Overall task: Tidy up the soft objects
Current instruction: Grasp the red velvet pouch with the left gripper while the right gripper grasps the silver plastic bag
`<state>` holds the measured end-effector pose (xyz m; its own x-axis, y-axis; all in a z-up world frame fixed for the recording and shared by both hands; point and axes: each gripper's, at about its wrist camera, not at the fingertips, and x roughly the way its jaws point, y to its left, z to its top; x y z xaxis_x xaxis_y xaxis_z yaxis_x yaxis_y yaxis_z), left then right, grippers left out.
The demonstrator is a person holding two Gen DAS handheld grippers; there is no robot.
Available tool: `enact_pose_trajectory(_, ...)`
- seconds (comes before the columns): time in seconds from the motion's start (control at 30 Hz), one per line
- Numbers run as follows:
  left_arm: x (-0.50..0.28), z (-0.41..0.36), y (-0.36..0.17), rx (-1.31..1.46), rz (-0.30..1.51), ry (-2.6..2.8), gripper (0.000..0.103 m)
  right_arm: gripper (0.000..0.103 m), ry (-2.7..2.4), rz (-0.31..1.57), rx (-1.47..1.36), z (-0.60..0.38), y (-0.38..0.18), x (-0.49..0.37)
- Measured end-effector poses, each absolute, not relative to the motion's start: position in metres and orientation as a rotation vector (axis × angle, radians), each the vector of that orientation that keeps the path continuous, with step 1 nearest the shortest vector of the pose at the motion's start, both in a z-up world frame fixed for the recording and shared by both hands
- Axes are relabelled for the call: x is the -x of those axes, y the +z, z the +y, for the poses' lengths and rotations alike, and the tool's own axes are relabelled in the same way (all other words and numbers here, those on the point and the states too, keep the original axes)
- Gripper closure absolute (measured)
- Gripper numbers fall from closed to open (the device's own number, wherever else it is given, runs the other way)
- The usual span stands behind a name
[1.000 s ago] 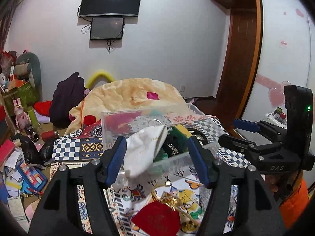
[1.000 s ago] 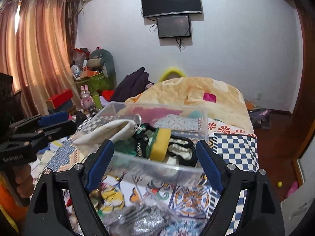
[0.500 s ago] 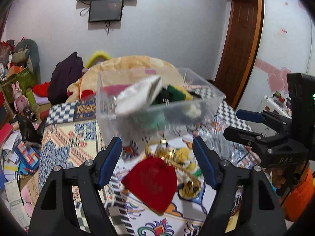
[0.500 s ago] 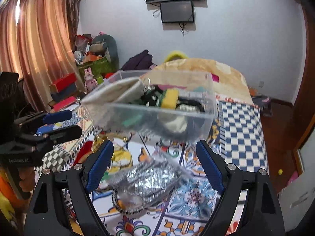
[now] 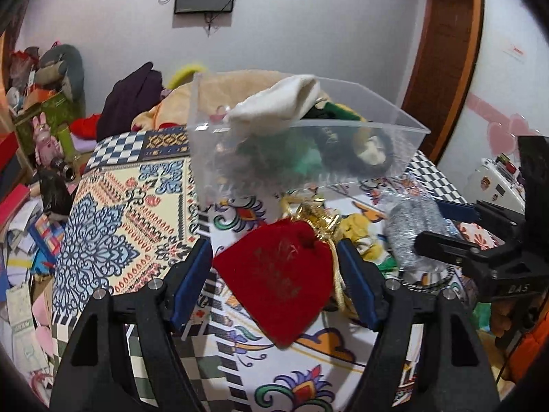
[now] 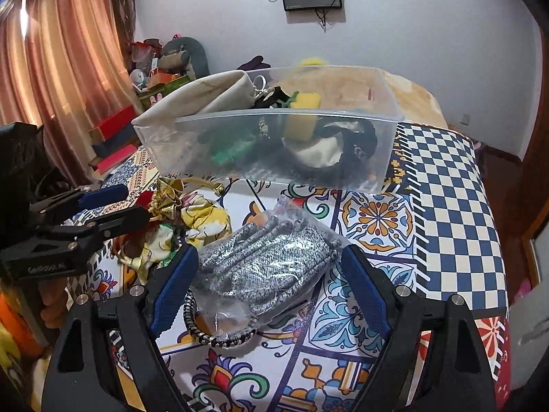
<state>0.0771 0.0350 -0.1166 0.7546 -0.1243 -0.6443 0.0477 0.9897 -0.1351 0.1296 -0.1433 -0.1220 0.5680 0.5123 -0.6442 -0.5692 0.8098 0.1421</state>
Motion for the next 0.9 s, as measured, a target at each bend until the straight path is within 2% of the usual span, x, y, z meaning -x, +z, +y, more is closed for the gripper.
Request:
enact_pose_trajectory(0.13, -0.083, 0.039, -0.126, 0.142, 0.744, -0.096, 0.032, 0.033, 0.629, 0.731, 0.076, -0.143, -0.125, -0.13)
enact_pose_trajectory(0.27, -0.084, 0.041, -0.128, 0.162, 0.741, -0.115, 0.039, 0.041, 0.618, 0.725, 0.069, -0.143, -0.125, -0.132)
enact_pose_trajectory(0.33, -0.083, 0.041, -0.128, 0.169, 0.737, -0.13, 0.041, 0.049, 0.624, 0.722, 0.062, -0.144, -0.124, -0.131)
enact_pose_trajectory(0.43, -0.083, 0.039, -0.128, 0.181, 0.74, -0.165, 0.056, 0.059, 0.632, 0.713, 0.064, -0.143, -0.122, -0.129)
enact_pose_trajectory(0.5, -0.083, 0.037, -0.127, 0.188, 0.739, -0.179, 0.069, 0.062, 0.636, 0.707, 0.066, -0.143, -0.121, -0.128)
enact_pose_trajectory(0.53, -0.082, 0.037, -0.126, 0.191, 0.737, -0.183, 0.071, 0.065, 0.639, 0.705, 0.064, -0.144, -0.12, -0.128)
enact_pose_trajectory(0.57, -0.082, 0.036, -0.126, 0.195, 0.734, -0.187, 0.078, 0.066, 0.641, 0.703, 0.062, -0.145, -0.119, -0.128)
enact_pose_trajectory(0.9, -0.066, 0.033, -0.104, 0.179, 0.674, -0.208, 0.078, 0.074, 0.643, 0.669, 0.031, -0.157, -0.107, -0.124)
